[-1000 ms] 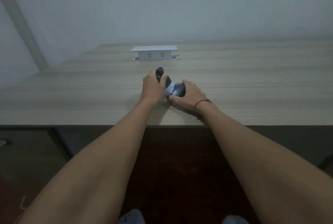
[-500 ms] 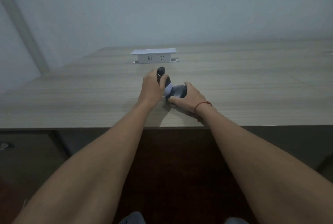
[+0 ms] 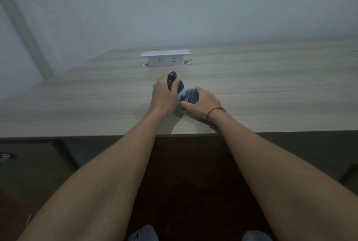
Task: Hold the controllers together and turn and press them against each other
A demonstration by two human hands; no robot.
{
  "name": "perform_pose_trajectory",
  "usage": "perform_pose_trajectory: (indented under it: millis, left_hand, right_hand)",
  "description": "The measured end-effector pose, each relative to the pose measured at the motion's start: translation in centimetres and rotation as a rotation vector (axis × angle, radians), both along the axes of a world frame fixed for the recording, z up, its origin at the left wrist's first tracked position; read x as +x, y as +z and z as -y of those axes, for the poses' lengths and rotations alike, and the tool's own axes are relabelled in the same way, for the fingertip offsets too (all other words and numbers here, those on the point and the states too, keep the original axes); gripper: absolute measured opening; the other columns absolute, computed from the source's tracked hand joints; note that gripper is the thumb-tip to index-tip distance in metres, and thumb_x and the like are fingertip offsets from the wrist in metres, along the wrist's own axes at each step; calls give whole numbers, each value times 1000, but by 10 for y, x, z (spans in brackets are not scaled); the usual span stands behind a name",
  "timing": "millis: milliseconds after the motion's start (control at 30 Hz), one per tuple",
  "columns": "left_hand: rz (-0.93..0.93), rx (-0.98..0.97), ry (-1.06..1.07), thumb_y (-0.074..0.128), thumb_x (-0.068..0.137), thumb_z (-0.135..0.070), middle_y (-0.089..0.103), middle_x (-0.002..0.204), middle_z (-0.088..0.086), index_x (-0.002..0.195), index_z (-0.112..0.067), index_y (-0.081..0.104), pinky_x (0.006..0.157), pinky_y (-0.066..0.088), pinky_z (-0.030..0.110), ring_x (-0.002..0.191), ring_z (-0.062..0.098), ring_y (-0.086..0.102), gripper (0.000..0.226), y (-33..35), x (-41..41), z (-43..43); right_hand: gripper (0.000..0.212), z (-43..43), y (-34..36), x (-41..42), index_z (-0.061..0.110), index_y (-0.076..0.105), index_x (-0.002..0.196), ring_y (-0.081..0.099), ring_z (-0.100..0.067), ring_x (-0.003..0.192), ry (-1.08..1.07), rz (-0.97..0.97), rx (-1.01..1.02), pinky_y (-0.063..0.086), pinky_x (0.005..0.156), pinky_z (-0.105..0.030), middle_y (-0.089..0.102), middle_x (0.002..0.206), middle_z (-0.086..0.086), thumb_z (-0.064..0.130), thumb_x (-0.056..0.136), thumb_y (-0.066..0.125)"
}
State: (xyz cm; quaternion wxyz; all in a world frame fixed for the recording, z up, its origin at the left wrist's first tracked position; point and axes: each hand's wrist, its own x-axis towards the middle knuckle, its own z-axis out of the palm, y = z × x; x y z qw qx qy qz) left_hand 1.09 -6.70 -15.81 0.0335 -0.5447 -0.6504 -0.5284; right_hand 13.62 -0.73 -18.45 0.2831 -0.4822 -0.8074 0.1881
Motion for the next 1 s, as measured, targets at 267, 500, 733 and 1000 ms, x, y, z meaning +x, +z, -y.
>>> perform_pose_trajectory:
  millis: [267,500,733,1000]
  left_hand:
    - [-21,-15,-1,54,96,-24,61,92,13,94,-1,60,73,46,29,83,22,55,24,6,-5,-1]
    - [12,-104,0,51,97,-27,63,103,17,106,1,58,79,50,35,93,28,59,30,4,9,-9]
    - [-60,-67,37,51,97,-27,63,103,20,102,2,58,74,40,30,91,31,57,31,24,4,-13]
    - [-113,-164,107,52,97,-22,62,105,20,104,3,59,72,35,28,92,30,57,26,5,-5,-14]
  right_hand:
    - [92,-5,-5,-1,20,44,132,42,-27,114,-54,14,3,42,91,-41,47,124,-9,73,59,59]
    - [51,-1,-4,3,19,55,100,59,-19,82,-30,-143,-70,54,73,-38,62,96,-3,48,61,71]
    - [60,-3,-4,3,19,55,107,59,-21,89,-20,-166,-106,54,79,-41,61,102,-2,49,59,75]
    - [68,-3,-4,4,19,54,113,56,-17,87,-2,-225,-116,52,73,-33,55,98,3,49,55,75]
